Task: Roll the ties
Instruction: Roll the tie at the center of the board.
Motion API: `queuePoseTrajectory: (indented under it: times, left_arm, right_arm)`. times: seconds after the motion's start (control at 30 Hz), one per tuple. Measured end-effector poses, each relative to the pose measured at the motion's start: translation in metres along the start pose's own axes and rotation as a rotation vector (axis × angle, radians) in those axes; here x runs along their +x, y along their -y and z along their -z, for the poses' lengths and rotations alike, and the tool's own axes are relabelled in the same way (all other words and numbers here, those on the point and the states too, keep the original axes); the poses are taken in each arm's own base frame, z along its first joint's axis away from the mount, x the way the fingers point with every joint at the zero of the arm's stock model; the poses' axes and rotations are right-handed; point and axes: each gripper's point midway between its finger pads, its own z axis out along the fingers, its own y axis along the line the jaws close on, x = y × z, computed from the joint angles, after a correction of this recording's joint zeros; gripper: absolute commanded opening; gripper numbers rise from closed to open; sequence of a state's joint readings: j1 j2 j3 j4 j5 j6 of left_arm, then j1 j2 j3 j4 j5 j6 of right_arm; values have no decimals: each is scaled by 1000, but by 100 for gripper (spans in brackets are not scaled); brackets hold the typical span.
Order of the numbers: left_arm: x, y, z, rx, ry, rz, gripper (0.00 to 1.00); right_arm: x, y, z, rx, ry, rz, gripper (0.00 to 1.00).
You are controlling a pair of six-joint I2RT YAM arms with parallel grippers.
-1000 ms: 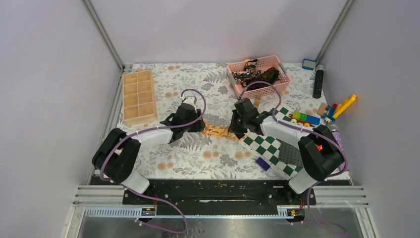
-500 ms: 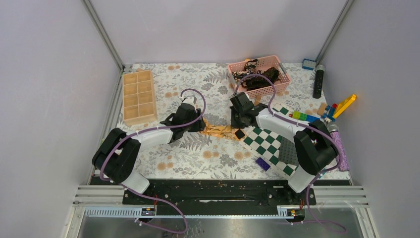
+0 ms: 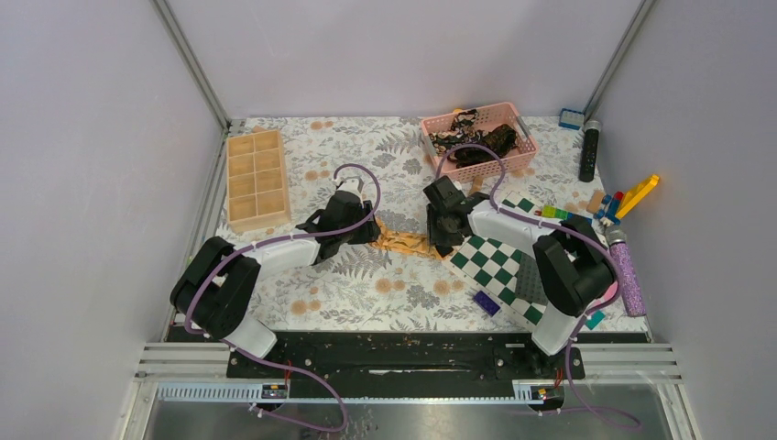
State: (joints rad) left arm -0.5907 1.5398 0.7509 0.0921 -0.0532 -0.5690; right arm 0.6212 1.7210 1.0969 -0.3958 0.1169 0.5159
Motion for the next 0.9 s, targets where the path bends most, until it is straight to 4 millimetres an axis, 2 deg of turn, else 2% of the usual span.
queuePoseTrajectory:
  times: [0.1,0.2,0.5,0.9]
  left_arm:
    - [0,0,0,-1,1,0,42]
    - [-1,-1,0,-5,3,0,42]
    - [-7,-1,1,-43,21,-14,42]
    - [-13,10,-2,-159,51,-171,41]
  right_arm:
    - [6,7,-2,30,-23,11,52]
    - [6,11,-1,50,-18,19,49]
    - [-8,10,17,35,42,19,46]
    - [-5,16,32,20,70,6,45]
